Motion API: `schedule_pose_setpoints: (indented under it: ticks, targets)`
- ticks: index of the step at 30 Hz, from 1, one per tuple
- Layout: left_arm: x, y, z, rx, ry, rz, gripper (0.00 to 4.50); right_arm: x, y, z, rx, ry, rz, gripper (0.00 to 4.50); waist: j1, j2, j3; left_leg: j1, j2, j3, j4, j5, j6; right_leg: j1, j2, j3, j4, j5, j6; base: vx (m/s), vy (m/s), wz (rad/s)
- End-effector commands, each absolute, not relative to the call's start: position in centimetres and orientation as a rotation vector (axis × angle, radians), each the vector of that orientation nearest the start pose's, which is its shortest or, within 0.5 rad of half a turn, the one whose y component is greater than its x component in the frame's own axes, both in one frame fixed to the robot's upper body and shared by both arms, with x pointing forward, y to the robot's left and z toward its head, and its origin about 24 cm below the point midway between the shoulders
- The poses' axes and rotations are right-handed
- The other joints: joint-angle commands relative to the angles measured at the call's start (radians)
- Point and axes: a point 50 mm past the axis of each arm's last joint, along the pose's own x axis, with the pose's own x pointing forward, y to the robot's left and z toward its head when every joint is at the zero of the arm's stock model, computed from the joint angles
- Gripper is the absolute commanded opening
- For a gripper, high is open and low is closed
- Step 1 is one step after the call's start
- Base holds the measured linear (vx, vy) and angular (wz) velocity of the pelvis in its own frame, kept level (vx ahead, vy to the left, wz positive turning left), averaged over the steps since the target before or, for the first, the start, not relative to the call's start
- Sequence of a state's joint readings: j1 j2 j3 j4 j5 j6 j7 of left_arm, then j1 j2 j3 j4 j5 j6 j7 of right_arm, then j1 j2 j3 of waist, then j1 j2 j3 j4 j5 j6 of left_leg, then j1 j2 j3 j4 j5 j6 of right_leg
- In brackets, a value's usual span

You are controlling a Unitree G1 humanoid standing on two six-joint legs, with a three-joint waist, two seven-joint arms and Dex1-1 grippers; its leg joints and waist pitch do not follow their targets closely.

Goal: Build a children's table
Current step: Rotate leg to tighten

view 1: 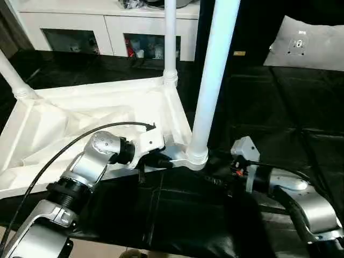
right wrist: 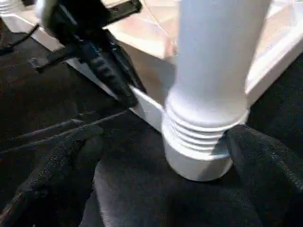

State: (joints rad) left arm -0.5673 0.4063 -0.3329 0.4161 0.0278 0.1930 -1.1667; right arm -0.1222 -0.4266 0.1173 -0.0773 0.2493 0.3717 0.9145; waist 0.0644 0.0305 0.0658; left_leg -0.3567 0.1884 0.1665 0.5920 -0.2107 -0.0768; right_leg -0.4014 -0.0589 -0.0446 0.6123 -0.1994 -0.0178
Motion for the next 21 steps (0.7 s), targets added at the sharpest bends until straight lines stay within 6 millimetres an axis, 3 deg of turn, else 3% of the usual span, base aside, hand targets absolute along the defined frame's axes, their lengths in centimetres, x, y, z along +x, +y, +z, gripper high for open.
schedule_pose_setpoints:
  ticks: [1, 4, 5, 10, 21]
  targets:
    - [31.5, 12.6, 6.7, 0.476, 0.422, -1.296, 0.44, 24.7, -15.4, 6.3, -0.082, 0.274, 1.055, 4.5, 0.001, -0.007, -0.068, -0.003, 0.034, -0.006, -0.06, -0.078, 0.072, 0.065, -0.075, 0.045, -0.066, -0.066, -0.245, 0.0, 0.0, 0.0]
    - [31.5, 12.6, 6.4, 0.468, 0.432, -1.292, 0.65, 24.7, -15.1, 6.3, -0.08, 0.271, 1.06, 4.5, -0.001, -0.013, -0.066, -0.003, 0.034, -0.006, -0.062, -0.093, 0.065, 0.064, -0.074, 0.045, -0.073, -0.132, -0.226, 0.0, 0.0, 0.0]
    - [31.4, 12.6, 6.3, 0.464, 0.431, -1.295, 0.77, 24.7, -15.1, 6.3, -0.081, 0.27, 1.061, 4.5, 0.0, -0.01, -0.067, -0.002, 0.034, -0.006, -0.061, -0.087, 0.063, 0.063, -0.075, 0.045, -0.073, -0.14, -0.221, 0.0, 0.0, 0.0]
    - [31.2, 12.6, 6.0, 0.462, 0.425, -1.305, 1.0, 24.5, -15.1, 6.2, -0.085, 0.273, 1.068, 4.5, 0.0, -0.015, -0.071, -0.005, 0.033, -0.006, -0.058, -0.057, 0.072, 0.064, -0.074, 0.045, -0.067, -0.102, -0.219, 0.0, 0.0, 0.0]
    - [31.3, 13.3, 5.5, 0.523, 0.446, -1.273, 0.13, 24.9, -15.3, 6.4, -0.115, 0.268, 1.064, 4.5, -0.001, -0.02, -0.068, -0.005, 0.032, -0.004, -0.058, -0.061, 0.08, 0.061, -0.073, 0.045, -0.067, -0.112, -0.211, 0.0, 0.0, 0.0]
